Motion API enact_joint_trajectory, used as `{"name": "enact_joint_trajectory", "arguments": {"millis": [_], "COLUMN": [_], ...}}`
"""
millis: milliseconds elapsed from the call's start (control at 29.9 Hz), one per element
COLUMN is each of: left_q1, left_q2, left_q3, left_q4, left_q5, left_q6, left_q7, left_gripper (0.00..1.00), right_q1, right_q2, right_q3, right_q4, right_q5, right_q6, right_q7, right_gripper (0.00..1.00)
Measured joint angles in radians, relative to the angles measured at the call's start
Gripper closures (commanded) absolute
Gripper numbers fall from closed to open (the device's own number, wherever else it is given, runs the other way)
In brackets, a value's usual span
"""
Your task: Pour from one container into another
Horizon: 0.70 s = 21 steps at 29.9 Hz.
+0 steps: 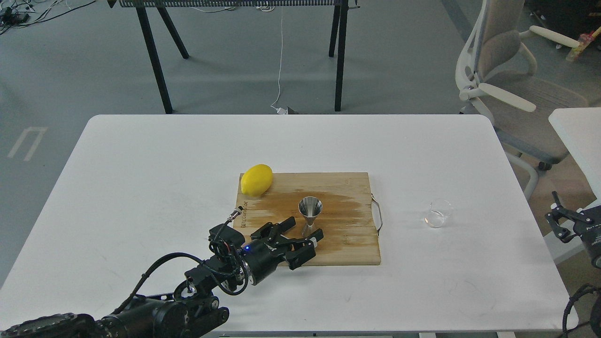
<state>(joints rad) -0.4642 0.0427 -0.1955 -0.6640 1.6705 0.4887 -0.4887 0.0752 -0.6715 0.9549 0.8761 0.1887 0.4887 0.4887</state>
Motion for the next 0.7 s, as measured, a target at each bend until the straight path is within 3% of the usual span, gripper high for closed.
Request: {"name": "enact_joint_trajectory", "arguments": {"millis": [334,702], "left_q1": [0.0,0.006], "left_q2": [0.068,0.29], "left_q3": [-0.021,-0.031], "left_q4": [-0.074,-0.182], "left_q5": [-0.001,-0.019], "left_q6": [0.0,0.0], "left_q7": [0.0,0.0], "left_gripper": [0.0,0.02], "right_q1": [-0.002,-0.003], "right_q2": [0.0,0.0], "right_q3": [0.002,0.002], "right_q4": [-0.001,-0.006], "right_q5": [0.0,0.0], "right_q6": [0.0,0.0], "right_q7": [0.0,0.0], "right_gripper": [0.01,0.01]}}
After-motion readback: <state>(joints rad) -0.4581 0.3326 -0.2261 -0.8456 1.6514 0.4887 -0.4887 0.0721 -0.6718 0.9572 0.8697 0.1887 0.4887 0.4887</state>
